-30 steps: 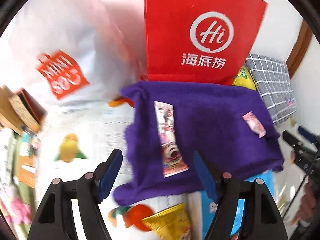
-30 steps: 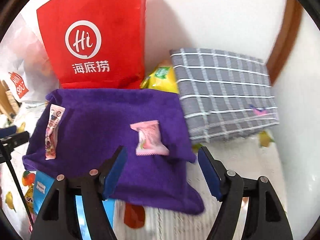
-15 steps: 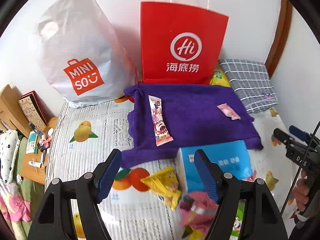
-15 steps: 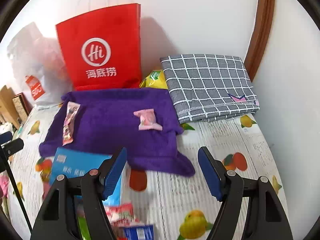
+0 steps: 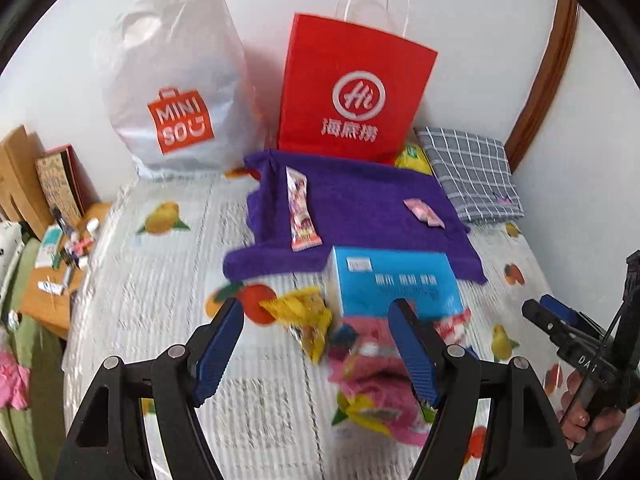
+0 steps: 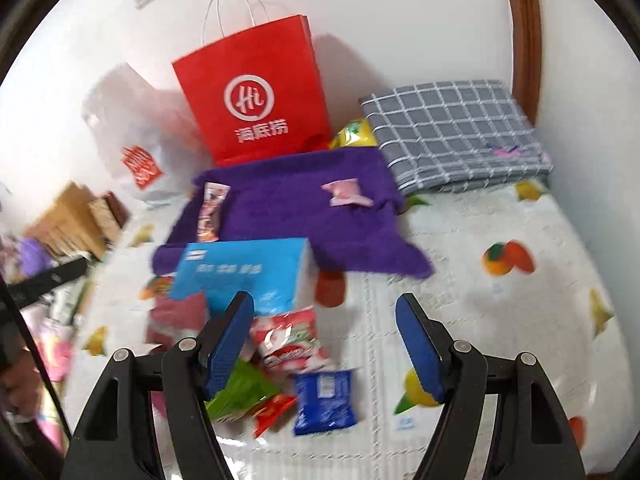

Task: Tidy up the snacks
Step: 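Move both grippers back from the towel toward the snack pile, then grasp the blue biscuit packet with the right gripper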

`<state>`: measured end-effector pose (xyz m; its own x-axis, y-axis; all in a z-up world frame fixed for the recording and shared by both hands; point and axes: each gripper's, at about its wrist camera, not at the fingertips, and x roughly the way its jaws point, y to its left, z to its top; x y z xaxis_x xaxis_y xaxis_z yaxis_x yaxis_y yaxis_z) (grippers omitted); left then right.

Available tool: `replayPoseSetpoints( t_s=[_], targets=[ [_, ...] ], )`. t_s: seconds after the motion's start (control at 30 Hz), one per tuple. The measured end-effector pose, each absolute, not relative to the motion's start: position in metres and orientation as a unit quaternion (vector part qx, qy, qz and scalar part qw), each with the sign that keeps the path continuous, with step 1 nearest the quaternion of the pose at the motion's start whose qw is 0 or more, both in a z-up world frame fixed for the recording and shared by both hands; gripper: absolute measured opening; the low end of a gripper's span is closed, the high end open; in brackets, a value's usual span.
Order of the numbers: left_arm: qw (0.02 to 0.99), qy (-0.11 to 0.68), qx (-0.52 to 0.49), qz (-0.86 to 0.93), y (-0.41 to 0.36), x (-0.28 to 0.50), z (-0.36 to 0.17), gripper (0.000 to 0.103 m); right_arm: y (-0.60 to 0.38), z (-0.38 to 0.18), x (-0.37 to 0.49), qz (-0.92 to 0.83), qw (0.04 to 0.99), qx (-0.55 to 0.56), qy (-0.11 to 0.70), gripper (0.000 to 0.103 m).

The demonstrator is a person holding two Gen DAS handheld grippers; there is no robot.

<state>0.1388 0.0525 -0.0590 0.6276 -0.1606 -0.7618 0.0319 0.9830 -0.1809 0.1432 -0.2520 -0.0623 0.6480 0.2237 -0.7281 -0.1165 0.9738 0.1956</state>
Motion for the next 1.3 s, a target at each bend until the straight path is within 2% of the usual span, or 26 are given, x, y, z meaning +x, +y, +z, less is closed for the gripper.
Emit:
replayPoseSetpoints(
  t_s=[0.27, 0.37, 0.53, 0.87, 0.97, 1.1, 1.3],
  targets=[
    [0.894, 0.436, -0.083, -0.057, 0.053, 0.122, -0.082, 0.073, -0.247, -0.083, 0.127, 0.085, 0.907, 0.030, 0.411, 0.072],
    [0.892, 0.440, -0.089, -0.049, 0.059, 0.119, -0.091, 0.073, -0.248, -0.097, 0.123, 0.093, 0.902, 0.035, 0.421, 0.067],
    [0.887, 0.453, -0.086, -0.035, 0.068, 0.117, -0.107, 0.073, -0.245, -0.132, 0.124, 0.092, 0.882, 0.029, 0.462, 0.051],
    [0.886, 0.454, -0.092, -0.037, 0.079, 0.110, -0.112, 0.073, -0.237, -0.166, 0.130, 0.114, 0.859, 0.036, 0.498, 0.050],
    [0.887, 0.451, -0.089, -0.040, 0.079, 0.109, -0.113, 0.073, -0.235, -0.170, 0.127, 0.120, 0.865, 0.023, 0.487, 0.050],
    [0.886, 0.451, -0.094, -0.047, 0.078, 0.112, -0.117, 0.073, -0.234, -0.170, 0.124, 0.123, 0.869, 0.001, 0.479, 0.045],
    [0.882, 0.458, -0.100, -0.049, 0.077, 0.121, -0.126, 0.073, -0.259, -0.162, 0.127, 0.090, 0.886, 0.007, 0.455, 0.045]
  ],
)
